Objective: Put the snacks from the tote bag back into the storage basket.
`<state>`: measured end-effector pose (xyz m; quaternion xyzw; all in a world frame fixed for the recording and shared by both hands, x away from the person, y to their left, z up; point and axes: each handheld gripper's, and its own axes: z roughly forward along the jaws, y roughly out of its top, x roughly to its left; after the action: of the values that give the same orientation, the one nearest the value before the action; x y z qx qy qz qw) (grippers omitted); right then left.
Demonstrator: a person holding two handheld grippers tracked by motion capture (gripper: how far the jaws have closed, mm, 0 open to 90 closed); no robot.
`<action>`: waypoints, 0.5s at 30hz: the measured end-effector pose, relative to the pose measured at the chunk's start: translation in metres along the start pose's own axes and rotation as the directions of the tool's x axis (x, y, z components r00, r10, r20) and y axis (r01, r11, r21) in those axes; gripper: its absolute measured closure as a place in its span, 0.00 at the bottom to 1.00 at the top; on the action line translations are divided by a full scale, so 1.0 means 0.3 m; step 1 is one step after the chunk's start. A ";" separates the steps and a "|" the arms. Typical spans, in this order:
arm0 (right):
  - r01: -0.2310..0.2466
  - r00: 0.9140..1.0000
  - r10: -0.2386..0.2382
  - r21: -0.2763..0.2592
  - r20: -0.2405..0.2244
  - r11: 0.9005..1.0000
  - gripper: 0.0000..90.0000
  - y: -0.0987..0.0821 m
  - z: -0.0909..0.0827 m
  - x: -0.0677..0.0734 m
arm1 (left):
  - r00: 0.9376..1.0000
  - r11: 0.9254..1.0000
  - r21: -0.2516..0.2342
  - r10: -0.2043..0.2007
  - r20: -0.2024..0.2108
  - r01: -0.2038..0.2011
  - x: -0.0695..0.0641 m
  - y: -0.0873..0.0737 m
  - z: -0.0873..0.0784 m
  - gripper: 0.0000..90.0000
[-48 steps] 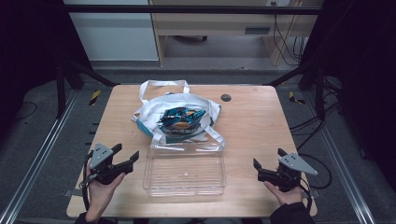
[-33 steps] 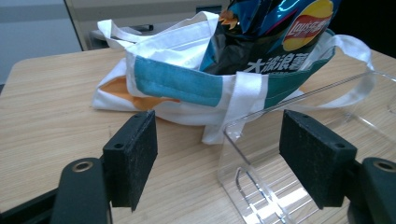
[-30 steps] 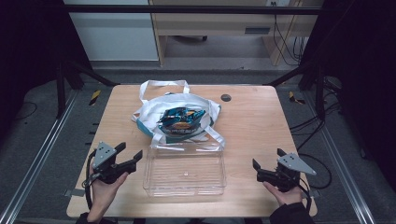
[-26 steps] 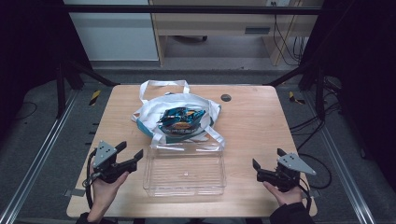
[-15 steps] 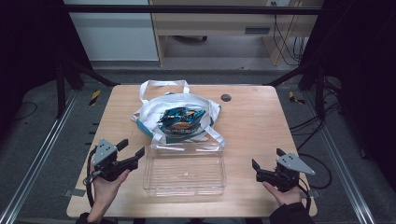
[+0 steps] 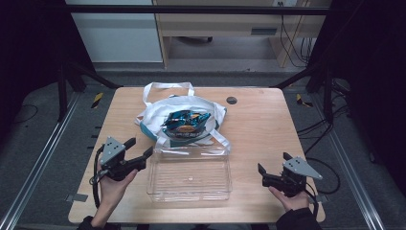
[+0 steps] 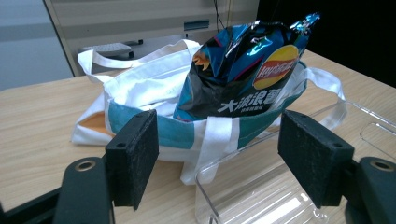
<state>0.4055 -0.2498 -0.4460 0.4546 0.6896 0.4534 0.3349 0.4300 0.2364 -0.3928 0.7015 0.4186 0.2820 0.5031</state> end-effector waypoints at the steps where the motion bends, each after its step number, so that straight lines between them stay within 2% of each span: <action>1: 0.000 1.000 0.000 0.000 0.000 1.000 0.04 0.000 0.000 0.000 | 1.000 1.000 -0.003 0.003 -0.001 -0.003 0.000 0.007 0.001 0.32; 10: -0.002 1.000 0.002 -0.007 0.002 1.000 0.04 0.006 -0.002 -0.002 | 1.000 0.999 -0.037 0.014 0.001 -0.014 -0.005 0.066 0.022 0.32; 15: -0.003 1.000 0.003 -0.007 -0.001 1.000 0.04 0.007 -0.001 0.000 | 1.000 0.999 -0.039 0.014 0.008 -0.013 -0.015 0.083 0.040 0.32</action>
<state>0.4060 -0.2495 -0.4440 0.4542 0.6875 0.4567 0.3355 0.4451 0.2233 -0.3732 0.6955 0.4063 0.2907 0.5165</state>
